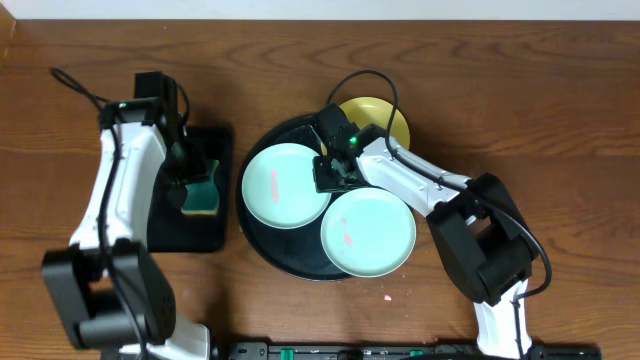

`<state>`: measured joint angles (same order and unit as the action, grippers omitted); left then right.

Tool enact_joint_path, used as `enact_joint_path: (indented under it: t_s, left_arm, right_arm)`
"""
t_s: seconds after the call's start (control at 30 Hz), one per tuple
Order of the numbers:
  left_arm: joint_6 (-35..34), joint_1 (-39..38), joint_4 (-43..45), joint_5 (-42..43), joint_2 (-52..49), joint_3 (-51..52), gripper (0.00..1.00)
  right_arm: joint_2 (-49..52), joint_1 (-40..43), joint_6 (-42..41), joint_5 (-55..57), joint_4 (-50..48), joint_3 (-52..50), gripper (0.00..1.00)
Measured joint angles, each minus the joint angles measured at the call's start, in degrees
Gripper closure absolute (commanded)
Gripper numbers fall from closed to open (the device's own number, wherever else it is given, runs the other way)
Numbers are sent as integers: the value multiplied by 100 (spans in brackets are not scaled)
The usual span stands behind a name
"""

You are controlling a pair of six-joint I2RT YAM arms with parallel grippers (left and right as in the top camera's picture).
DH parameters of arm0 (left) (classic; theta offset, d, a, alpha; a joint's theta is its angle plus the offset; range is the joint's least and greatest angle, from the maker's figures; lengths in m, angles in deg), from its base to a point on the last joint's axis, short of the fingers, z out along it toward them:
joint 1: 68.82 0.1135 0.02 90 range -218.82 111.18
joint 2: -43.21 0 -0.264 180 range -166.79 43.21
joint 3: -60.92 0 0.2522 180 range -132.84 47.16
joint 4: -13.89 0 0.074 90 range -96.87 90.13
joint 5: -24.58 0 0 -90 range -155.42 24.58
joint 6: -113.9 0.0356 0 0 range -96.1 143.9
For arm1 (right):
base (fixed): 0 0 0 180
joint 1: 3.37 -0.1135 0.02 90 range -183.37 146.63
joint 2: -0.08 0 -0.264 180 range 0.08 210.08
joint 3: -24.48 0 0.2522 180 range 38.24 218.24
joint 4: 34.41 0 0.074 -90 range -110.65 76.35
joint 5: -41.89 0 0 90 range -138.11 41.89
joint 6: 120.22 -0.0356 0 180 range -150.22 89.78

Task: Clean dirty plates on tray and stack at the side
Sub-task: 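Grasp the green sponge with the left gripper and lift it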

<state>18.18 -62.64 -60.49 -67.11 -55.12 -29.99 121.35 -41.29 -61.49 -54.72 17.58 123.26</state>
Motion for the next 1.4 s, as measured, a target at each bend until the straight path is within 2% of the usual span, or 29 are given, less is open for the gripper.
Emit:
enact_joint_path:
  t_s: [0.33,0.4,0.53,0.9,1.13,1.4]
  left_arm:
    - [612,4,894,330,-1403,4,57]
    - [656,4,1019,348,-1530,4,64]
    - [734,7,1209,334,-1644,4,92]
    - [765,26,1027,321,-1552,-72,93]
    - [765,24,1078,341,-570,-175,93]
    - [745,26,1475,149,-1082,72,93]
  right_arm:
    - [0,0,52,4,-17,0,99]
    - [0,-4,74,11,-17,0,99]
    - [0,-4,92,17,-20,0,99]
    - [0,-4,92,20,-22,0,99]
    - [0,-4,92,22,-22,0,99]
    - [0,-4,92,22,-24,0,99]
